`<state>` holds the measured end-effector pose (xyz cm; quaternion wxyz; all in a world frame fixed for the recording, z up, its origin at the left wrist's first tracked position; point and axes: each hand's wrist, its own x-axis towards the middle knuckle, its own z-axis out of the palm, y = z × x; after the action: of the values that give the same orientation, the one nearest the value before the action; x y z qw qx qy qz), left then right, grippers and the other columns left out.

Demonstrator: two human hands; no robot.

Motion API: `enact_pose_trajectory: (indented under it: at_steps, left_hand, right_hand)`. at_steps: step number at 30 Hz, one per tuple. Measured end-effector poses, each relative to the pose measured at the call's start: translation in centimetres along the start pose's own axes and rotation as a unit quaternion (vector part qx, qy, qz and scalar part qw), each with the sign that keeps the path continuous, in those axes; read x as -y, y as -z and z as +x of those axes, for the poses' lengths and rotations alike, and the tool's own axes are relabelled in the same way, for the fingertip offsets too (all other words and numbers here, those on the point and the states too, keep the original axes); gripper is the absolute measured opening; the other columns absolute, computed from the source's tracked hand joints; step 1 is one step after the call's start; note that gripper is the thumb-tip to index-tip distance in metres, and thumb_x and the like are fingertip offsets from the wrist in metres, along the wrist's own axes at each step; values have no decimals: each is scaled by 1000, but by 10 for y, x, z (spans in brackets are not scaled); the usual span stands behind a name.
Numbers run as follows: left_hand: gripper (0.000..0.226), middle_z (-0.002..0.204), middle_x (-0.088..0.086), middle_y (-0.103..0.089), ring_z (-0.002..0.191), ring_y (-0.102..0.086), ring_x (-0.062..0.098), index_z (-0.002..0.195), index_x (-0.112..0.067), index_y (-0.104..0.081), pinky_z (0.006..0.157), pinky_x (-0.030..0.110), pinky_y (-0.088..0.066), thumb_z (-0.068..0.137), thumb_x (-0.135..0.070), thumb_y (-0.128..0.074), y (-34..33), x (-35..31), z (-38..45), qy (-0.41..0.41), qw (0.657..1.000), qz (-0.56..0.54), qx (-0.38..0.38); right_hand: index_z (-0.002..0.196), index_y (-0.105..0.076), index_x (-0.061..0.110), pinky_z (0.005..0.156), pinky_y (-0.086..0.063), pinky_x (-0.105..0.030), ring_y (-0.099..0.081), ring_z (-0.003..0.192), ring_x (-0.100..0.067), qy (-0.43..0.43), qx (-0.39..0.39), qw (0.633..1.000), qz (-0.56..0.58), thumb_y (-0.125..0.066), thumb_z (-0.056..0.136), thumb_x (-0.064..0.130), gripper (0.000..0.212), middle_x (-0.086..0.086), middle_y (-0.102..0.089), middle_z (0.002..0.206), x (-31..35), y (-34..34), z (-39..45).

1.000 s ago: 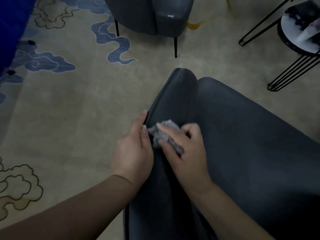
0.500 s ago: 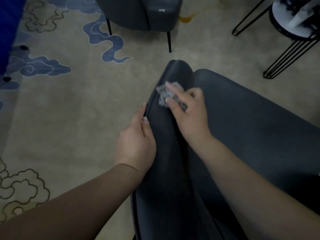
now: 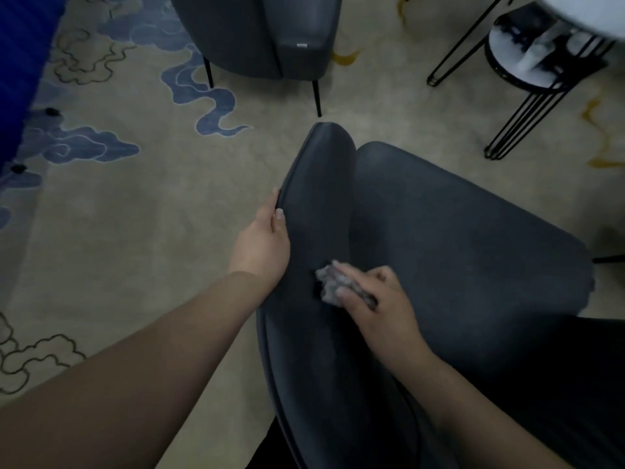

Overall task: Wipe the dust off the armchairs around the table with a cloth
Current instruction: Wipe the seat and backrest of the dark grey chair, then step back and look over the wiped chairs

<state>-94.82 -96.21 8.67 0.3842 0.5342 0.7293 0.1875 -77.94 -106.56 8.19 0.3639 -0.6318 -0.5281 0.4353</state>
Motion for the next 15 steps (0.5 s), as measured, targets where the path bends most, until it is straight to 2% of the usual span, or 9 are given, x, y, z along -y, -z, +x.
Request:
enact_pose_trajectory:
  at_steps: [3,5,8,11,12,14,15]
  left_hand:
    - [46,132,14,-56,117,-53,35,148,-35,-26,94,35,-40,102,-35,-31,13,4,-15,-13,998,51,30]
    - [49,130,17,-57,113,-55,37,149,-30,-24,92,39,-44,102,-35,-32,23,8,-36,-40,992,111,42]
    - [50,139,14,-48,119,-51,35,150,-25,-24,93,37,-41,102,-33,-33,40,15,-67,-85,979,178,57]
    - [50,144,9,-41,121,-48,35,150,-25,-23,96,39,-41,101,-33,-32,61,17,-92,-122,962,234,68]
    - [50,146,8,-40,123,-47,35,150,-25,-23,99,40,-41,101,-33,-32,69,17,-99,-134,956,253,68]
    - [51,149,5,-38,127,-45,34,150,-26,-23,102,42,-39,101,-34,-31,84,16,-112,-156,940,298,60]
    - [51,150,4,-36,128,-44,32,150,-27,-23,103,41,-38,100,-35,-31,90,16,-116,-165,932,318,56]
  right_hand:
    - [110,-59,50,78,-32,4,-52,79,10,-31,-72,997,-12,-65,89,25,34,4,-42,91,5,8,5]
    - [111,-59,51,78,-32,4,-53,82,9,-41,-69,996,-27,-63,90,30,30,5,-43,93,7,13,1]
    - [111,-60,52,75,-30,7,-53,84,13,-65,-51,996,-30,-62,90,34,28,5,-45,97,13,17,-14]
    - [118,-63,43,77,-32,7,-52,86,17,-84,-65,993,-45,-59,91,37,28,4,-49,103,24,25,-32]
    - [121,-63,39,84,-36,3,-55,88,14,-88,-71,993,-47,-58,92,37,30,1,-52,107,29,28,-38]
    - [123,-64,30,99,-45,-20,-61,95,1,-91,-77,992,-37,-56,93,36,32,-7,-59,114,38,33,-49]
    - [124,-64,28,101,-46,-28,-62,97,-4,-90,-79,992,-33,-56,93,36,33,-10,-59,116,43,34,-53]
